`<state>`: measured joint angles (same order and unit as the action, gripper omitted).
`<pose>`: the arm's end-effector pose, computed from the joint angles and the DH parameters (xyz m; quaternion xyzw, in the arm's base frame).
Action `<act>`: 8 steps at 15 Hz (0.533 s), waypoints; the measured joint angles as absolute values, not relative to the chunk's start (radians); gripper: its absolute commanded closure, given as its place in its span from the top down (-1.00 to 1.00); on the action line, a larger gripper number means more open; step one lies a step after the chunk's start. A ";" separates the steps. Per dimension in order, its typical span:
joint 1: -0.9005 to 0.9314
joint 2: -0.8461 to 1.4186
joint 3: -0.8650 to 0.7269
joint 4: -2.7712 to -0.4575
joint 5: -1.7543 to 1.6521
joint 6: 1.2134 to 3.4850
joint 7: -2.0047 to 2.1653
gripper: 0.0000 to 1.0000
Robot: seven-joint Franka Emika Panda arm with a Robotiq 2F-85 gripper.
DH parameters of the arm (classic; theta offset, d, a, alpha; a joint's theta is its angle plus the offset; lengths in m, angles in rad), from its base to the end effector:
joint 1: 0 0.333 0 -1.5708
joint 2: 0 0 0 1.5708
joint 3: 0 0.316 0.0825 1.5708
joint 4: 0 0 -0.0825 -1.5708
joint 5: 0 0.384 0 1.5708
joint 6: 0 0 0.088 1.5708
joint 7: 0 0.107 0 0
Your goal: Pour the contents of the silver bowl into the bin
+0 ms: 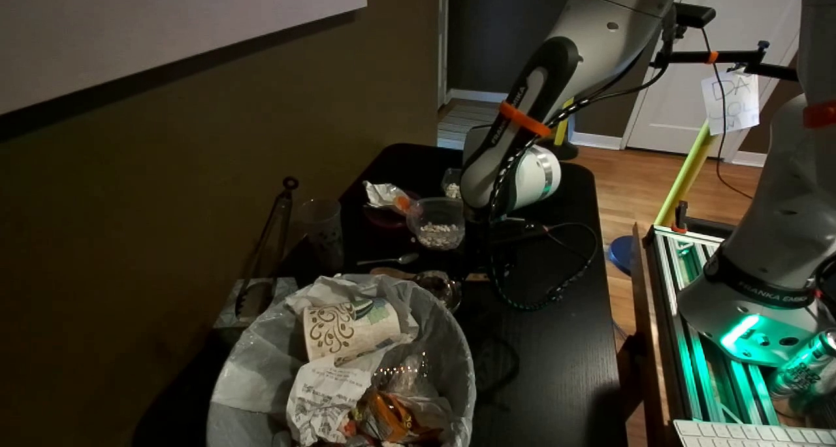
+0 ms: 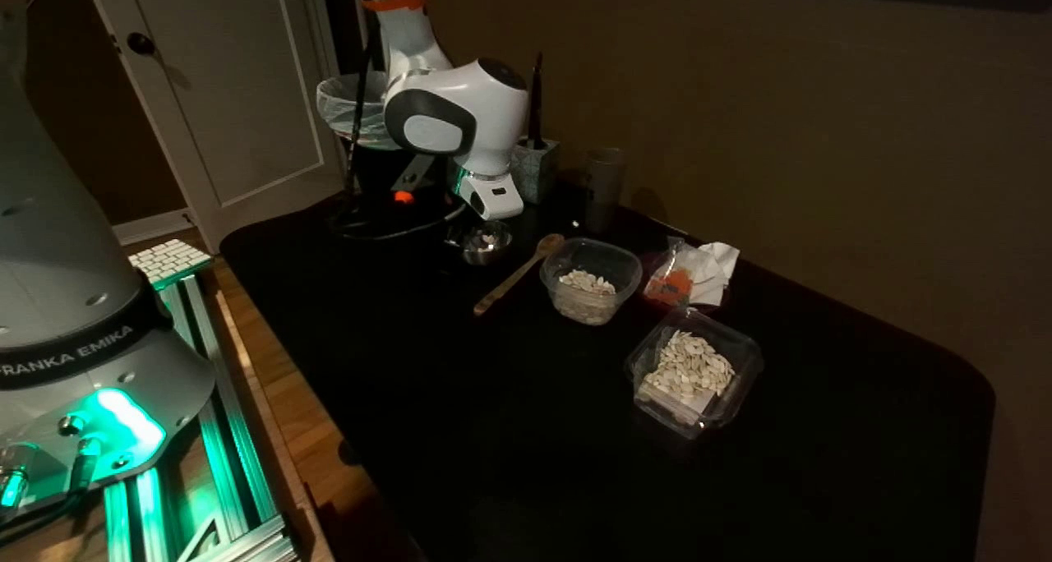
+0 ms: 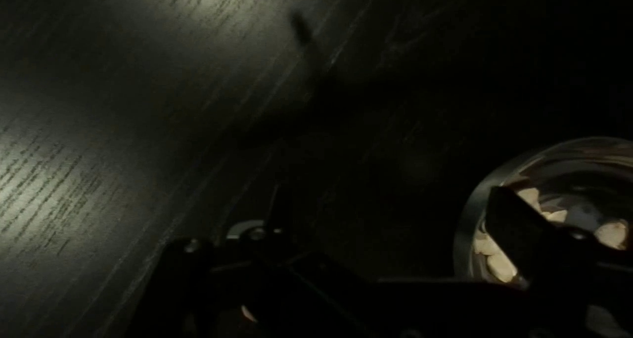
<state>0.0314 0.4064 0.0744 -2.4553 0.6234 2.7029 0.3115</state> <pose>0.4492 0.0311 0.1230 -0.9116 0.3844 0.1025 0.1032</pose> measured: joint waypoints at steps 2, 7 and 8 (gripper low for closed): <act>0.013 0.406 0.102 -2.445 0.665 2.717 0.268 1.00; 0.002 0.410 0.135 -2.419 0.754 2.775 0.226 0.93; 0.004 0.417 0.135 -2.417 0.756 2.791 0.226 0.49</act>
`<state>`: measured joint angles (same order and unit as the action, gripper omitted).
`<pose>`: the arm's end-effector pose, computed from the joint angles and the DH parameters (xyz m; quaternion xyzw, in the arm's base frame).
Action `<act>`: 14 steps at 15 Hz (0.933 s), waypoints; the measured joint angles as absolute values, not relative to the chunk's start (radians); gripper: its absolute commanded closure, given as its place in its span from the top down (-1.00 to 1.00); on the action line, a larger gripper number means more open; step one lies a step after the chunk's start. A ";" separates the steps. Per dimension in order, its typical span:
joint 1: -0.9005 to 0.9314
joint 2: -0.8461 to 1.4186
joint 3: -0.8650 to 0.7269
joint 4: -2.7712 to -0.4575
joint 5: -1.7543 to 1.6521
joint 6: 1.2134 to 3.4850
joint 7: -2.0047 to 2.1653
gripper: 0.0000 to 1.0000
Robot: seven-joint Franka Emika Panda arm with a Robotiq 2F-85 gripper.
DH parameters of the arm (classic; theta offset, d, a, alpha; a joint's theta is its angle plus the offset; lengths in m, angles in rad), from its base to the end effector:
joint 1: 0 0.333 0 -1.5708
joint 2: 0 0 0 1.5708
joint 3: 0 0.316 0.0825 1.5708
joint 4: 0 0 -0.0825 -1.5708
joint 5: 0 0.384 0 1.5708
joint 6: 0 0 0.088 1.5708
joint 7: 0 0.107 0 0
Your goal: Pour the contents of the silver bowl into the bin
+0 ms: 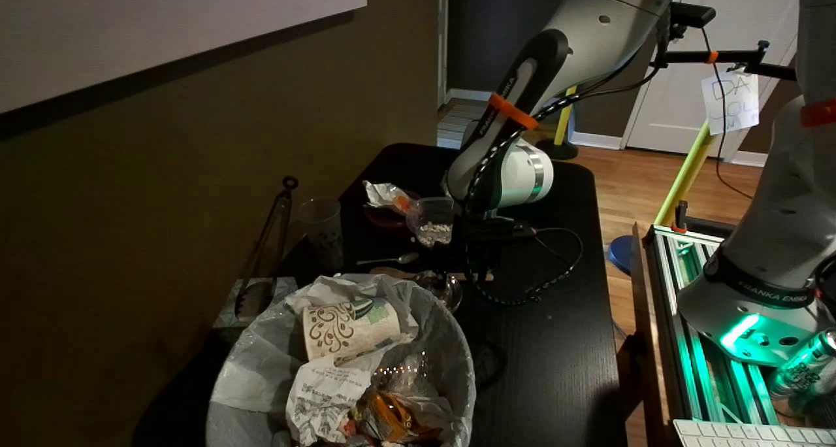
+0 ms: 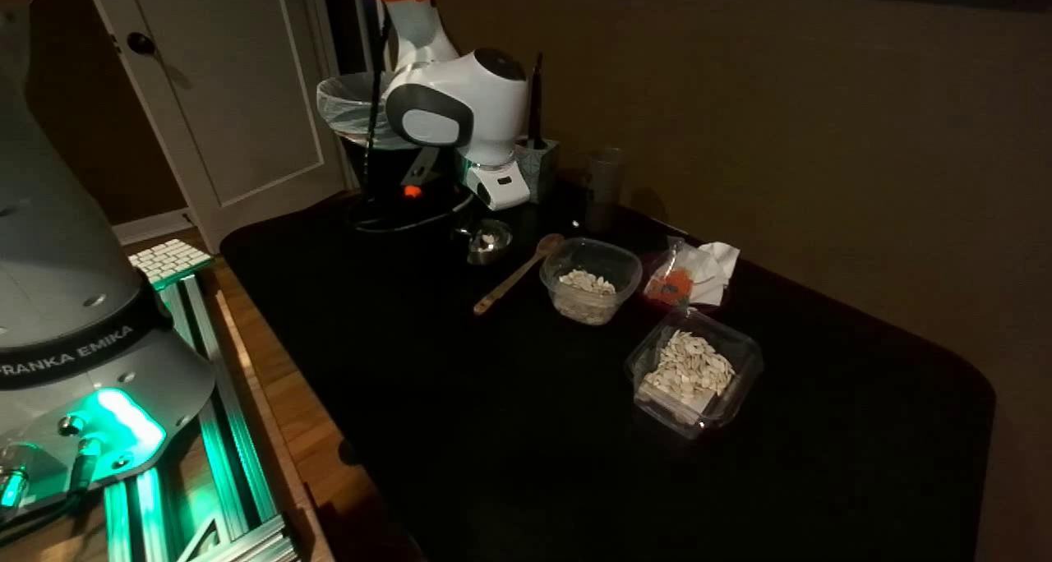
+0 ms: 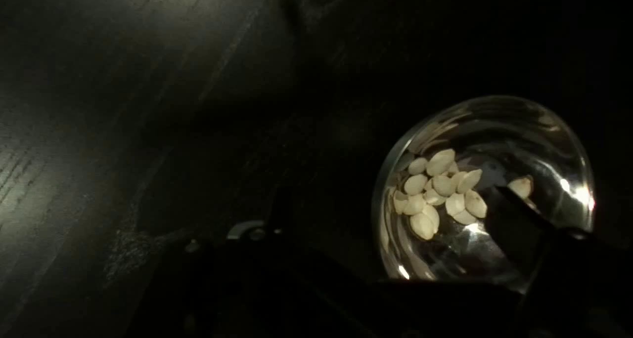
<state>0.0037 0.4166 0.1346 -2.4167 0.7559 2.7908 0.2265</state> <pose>0.4694 0.0391 0.1335 -0.9072 0.3940 0.0528 0.1381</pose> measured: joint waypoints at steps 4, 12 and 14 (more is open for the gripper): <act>0.005 0.469 0.138 -2.393 0.761 2.851 0.229 0.06; 0.007 0.543 0.139 -2.344 0.761 2.880 0.233 -1.00; 0.007 0.537 0.140 -2.341 0.761 2.880 0.233 -0.98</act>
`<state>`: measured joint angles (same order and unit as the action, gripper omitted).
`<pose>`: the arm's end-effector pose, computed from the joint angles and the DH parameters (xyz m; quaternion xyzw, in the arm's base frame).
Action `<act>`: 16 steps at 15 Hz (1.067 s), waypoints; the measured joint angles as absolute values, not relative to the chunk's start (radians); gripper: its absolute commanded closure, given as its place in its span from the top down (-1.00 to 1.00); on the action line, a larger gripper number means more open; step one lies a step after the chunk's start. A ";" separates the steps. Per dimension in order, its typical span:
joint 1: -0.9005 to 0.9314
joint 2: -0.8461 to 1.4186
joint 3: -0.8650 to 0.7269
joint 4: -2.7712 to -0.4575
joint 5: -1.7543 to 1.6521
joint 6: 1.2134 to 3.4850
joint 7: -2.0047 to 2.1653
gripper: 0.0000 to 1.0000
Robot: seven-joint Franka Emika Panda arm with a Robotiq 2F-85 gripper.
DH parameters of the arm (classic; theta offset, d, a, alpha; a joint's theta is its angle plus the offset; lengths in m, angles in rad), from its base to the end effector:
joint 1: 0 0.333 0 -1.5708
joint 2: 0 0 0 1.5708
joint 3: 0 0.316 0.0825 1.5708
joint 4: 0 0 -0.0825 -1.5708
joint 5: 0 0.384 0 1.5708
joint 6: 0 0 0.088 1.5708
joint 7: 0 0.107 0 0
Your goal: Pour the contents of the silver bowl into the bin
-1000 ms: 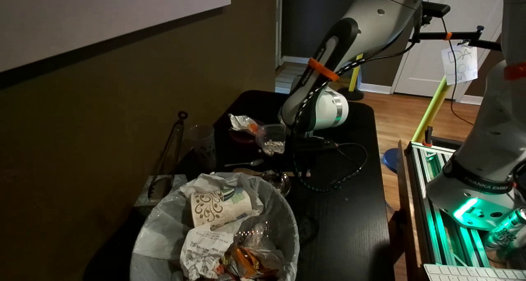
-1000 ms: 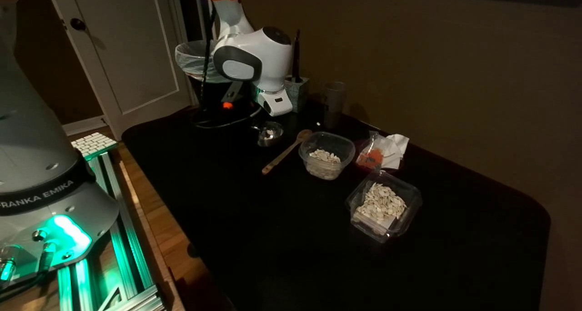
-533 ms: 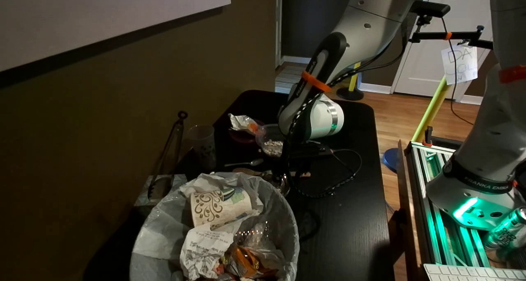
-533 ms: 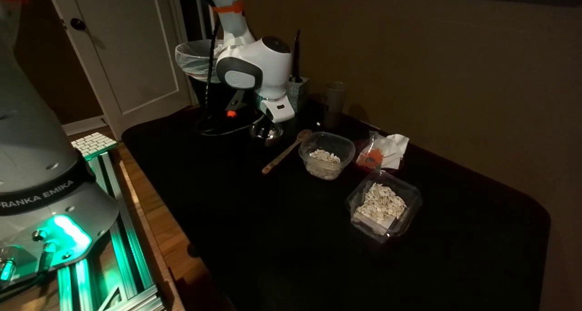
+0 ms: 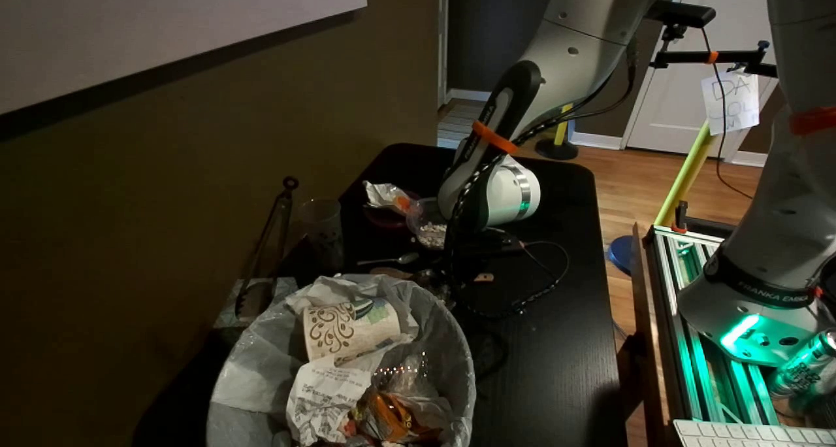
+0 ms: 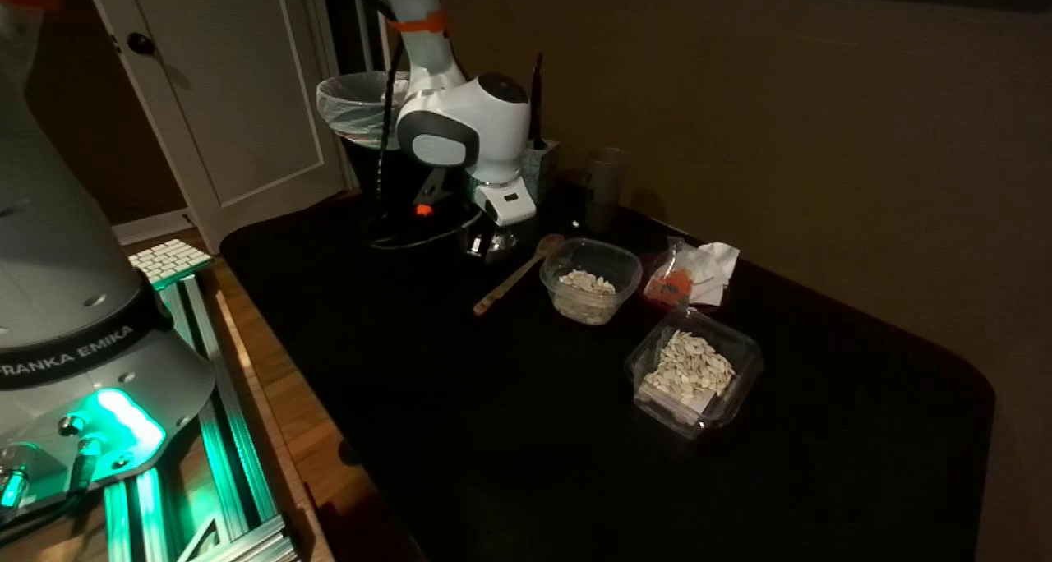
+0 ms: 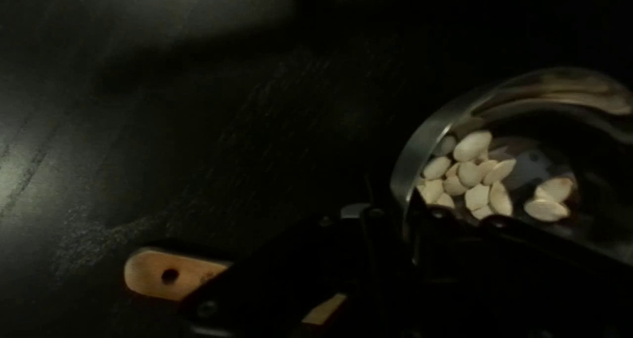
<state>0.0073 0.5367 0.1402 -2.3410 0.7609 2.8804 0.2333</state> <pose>0.4853 0.0391 0.1022 -0.9043 0.4064 0.0328 0.1264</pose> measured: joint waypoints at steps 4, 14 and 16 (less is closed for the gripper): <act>0.026 0.464 0.139 -2.365 0.753 2.881 0.230 -0.97; 0.122 0.009 0.236 -2.604 0.753 3.044 0.141 -0.97; 0.144 -0.082 0.262 -2.626 0.753 3.045 0.141 -0.97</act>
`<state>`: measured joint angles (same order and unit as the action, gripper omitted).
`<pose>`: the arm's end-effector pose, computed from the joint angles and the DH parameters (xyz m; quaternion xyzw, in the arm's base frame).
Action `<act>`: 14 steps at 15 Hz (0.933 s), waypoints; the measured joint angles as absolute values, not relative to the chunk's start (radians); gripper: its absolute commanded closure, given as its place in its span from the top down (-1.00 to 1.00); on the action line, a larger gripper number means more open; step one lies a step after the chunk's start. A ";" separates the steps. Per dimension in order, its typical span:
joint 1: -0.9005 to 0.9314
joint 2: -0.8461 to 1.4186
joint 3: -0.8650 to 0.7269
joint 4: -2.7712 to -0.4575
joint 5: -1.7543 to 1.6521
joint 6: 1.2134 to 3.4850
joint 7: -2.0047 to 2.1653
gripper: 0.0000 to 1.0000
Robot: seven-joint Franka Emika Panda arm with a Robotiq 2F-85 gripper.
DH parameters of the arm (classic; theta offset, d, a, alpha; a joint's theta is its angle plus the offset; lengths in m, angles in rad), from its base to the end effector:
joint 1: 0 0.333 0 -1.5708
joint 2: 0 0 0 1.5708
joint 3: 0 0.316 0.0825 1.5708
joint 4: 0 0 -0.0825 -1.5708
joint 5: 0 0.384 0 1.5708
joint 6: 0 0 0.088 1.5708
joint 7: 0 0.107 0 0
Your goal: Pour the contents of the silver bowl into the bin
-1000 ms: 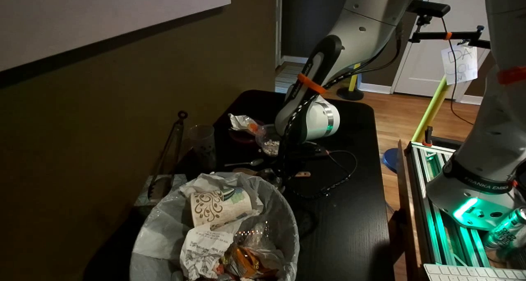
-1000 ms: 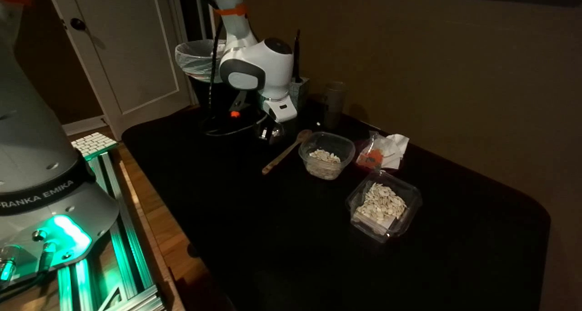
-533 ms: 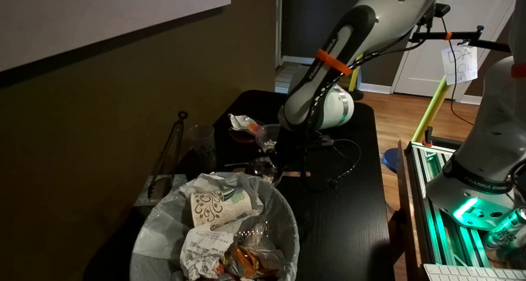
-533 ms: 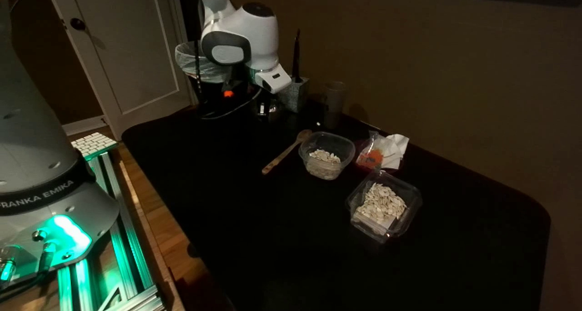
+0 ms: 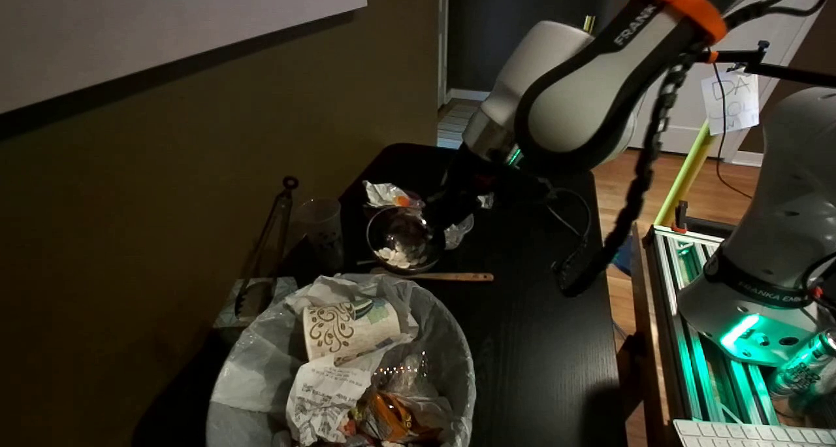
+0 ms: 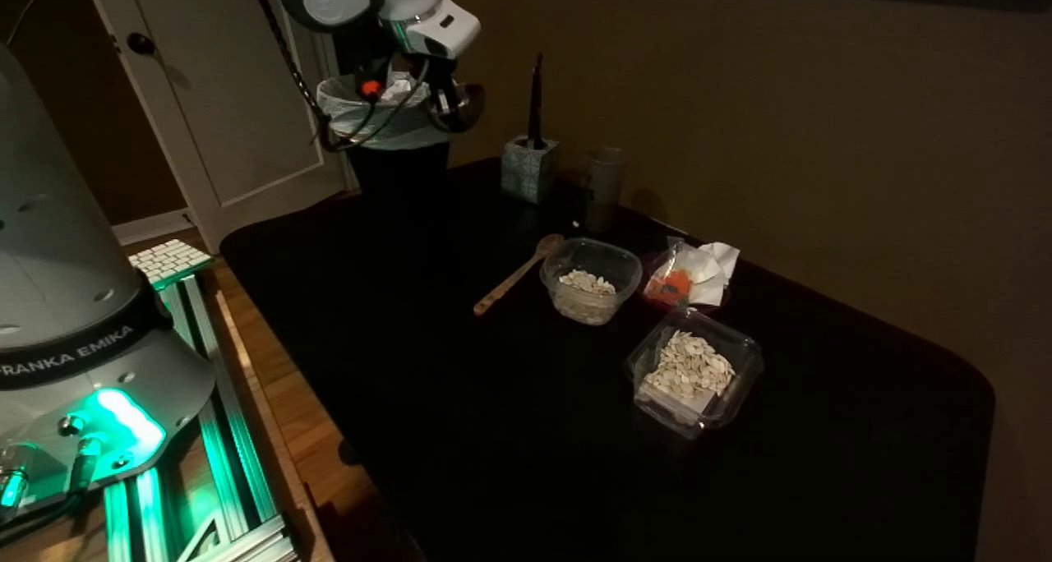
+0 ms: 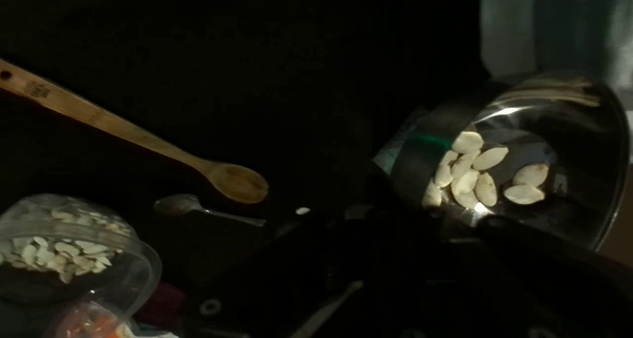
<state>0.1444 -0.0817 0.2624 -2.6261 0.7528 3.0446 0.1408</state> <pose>0.4361 0.1297 0.3200 -0.9401 0.2210 -0.1929 0.1735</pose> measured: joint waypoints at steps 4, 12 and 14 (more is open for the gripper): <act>0.185 -0.209 0.307 -2.647 0.731 3.043 0.159 -0.89; 0.221 -0.220 0.319 -2.662 0.703 3.224 0.186 -0.97; 0.242 -0.220 0.350 -2.650 0.673 3.339 0.193 -0.97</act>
